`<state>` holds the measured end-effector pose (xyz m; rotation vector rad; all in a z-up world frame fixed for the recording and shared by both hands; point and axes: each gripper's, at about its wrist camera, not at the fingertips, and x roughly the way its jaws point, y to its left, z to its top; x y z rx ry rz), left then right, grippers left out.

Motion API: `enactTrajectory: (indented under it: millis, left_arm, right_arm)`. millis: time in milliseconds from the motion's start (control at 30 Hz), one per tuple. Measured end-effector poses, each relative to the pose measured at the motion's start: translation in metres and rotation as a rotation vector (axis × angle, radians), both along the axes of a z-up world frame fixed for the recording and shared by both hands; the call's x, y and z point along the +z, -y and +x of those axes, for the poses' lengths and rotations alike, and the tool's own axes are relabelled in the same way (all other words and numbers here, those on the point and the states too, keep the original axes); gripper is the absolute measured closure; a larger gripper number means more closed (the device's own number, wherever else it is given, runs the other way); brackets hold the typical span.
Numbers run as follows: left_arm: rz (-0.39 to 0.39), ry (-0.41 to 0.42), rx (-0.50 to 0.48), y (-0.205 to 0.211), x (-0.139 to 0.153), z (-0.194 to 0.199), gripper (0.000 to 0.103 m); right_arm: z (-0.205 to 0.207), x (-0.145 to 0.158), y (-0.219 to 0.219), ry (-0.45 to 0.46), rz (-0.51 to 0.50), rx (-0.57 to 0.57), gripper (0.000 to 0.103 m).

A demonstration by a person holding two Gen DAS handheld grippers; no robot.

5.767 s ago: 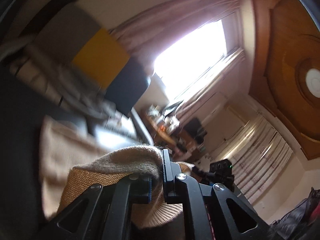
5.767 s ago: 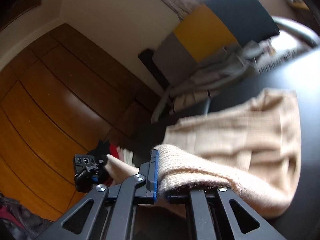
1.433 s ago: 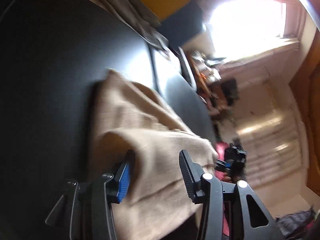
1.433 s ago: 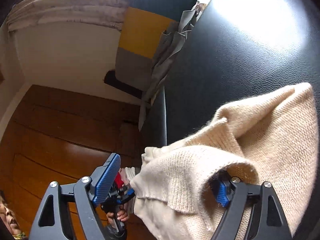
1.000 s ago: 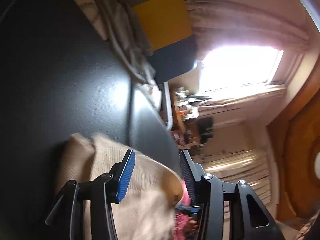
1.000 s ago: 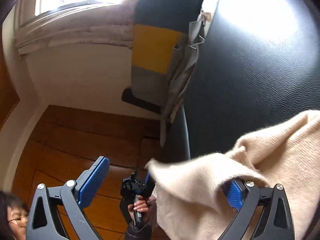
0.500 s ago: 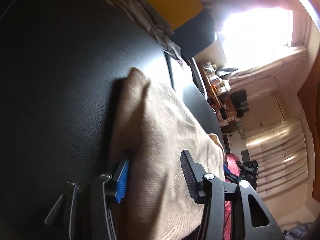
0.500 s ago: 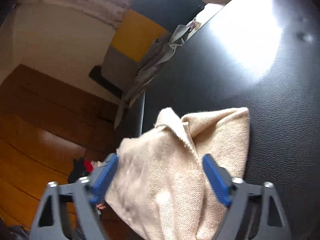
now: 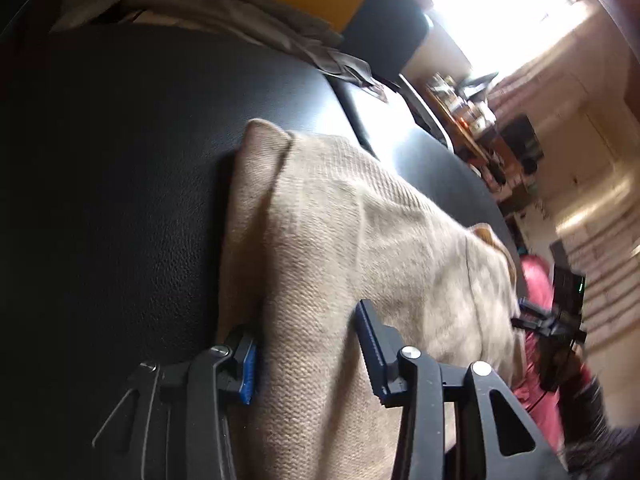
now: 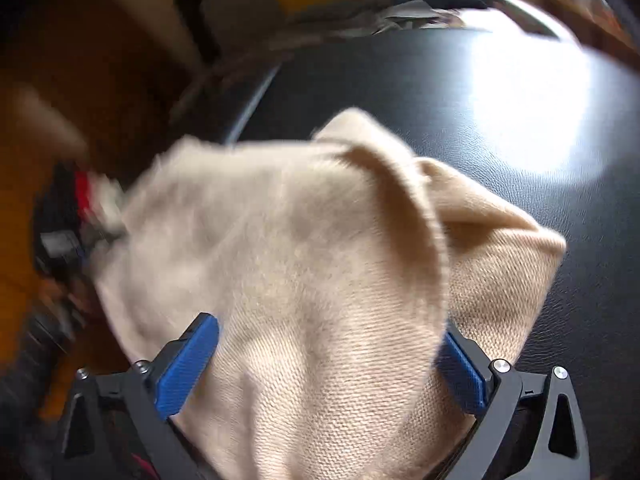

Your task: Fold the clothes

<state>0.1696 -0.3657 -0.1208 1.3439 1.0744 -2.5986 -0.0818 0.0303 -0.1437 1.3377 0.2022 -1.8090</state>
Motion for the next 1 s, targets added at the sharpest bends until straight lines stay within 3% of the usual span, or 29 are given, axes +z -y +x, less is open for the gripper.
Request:
enactTrajectory:
  millis: [67,133,200,300,333,367,400,467,567,633,700,767,833,1000]
  left_arm:
    - [0.011,0.002,0.015,0.004,-0.004,0.008,0.061]
    - [-0.013,0.009,0.017,0.001,-0.002,0.007,0.061]
    - [-0.047,0.020,0.014,-0.004,0.000,0.003,0.060]
    - [-0.157,0.031,-0.022,-0.018,0.002,0.000,0.062]
    - [-0.205,0.037,-0.040,-0.024,0.003,0.000,0.063]
    - [-0.251,0.046,-0.057,-0.029,0.004,0.001,0.071]
    - [-0.281,0.054,-0.070,-0.033,0.005,0.003,0.081]
    - [-0.311,0.069,-0.092,-0.040,0.009,0.011,0.090]
    - [-0.338,0.090,-0.087,-0.043,0.015,0.033,0.094]
    - [-0.317,0.036,-0.069,-0.047,0.025,0.054,0.095]
    - [-0.279,-0.022,-0.065,-0.052,0.030,0.070,0.095]
    - [-0.257,-0.015,-0.057,-0.053,0.023,0.078,0.095]
    - [-0.235,0.029,-0.060,-0.052,0.007,0.078,0.095]
    - [-0.233,0.045,-0.126,-0.059,0.003,0.093,0.092]
  right_arm:
    - [-0.001,0.002,-0.004,0.030,-0.008,-0.034,0.000]
    - [-0.007,0.008,-0.020,0.106,-0.123,-0.103,0.004]
    - [-0.010,0.011,-0.035,0.125,-0.193,-0.147,0.029]
    - [-0.012,0.011,-0.050,0.122,-0.208,-0.180,0.069]
    - [-0.012,0.009,-0.051,0.113,-0.191,-0.184,0.075]
    - [-0.011,0.007,-0.050,0.104,-0.169,-0.195,0.089]
    - [-0.012,0.006,-0.049,0.095,-0.142,-0.213,0.092]
    - [-0.012,0.009,-0.050,0.097,-0.160,-0.230,0.092]
    - [-0.014,0.042,-0.053,0.045,-0.233,-0.224,0.092]
    - [-0.011,0.078,-0.056,-0.014,-0.307,-0.199,0.093]
    - [0.000,0.103,-0.059,-0.068,-0.330,-0.166,0.093]
    - [0.007,0.114,-0.065,-0.093,-0.315,-0.155,0.093]
    - [0.006,0.098,-0.074,-0.094,-0.238,-0.193,0.093]
    - [-0.012,0.019,-0.108,-0.010,-0.006,-0.374,0.096]
